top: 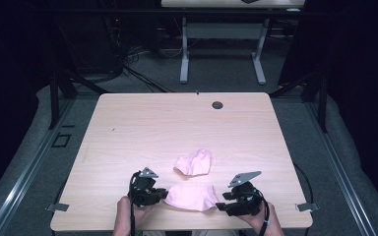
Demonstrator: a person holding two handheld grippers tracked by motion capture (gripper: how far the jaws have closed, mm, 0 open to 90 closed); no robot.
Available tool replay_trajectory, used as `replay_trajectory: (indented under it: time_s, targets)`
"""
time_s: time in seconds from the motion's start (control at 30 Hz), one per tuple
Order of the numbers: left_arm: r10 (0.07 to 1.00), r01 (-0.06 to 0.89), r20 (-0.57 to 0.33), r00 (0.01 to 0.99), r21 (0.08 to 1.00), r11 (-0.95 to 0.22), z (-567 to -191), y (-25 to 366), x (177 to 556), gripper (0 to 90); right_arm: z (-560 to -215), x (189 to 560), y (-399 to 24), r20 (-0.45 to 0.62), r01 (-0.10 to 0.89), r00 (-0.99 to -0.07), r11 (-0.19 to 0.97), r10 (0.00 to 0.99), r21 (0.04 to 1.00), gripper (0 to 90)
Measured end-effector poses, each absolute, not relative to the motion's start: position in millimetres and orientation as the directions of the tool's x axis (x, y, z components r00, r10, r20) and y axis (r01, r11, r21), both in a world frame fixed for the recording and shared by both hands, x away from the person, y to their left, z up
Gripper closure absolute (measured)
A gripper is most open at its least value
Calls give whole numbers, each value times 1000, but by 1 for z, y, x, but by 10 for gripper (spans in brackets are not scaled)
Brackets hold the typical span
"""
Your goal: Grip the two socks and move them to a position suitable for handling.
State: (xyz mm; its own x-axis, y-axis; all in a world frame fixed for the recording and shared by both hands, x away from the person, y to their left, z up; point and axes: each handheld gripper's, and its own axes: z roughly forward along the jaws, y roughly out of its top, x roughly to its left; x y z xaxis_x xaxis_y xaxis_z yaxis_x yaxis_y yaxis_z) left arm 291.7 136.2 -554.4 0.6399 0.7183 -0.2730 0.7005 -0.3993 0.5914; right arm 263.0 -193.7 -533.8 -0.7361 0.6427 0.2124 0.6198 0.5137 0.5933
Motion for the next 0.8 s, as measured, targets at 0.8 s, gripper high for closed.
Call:
replay_trajectory:
  time_s: [0.8]
  targets:
    - [713,666,-191,674,573,-477,-566,118,290,886,-557,276,-163,80,670,-655,529,751,521,840]
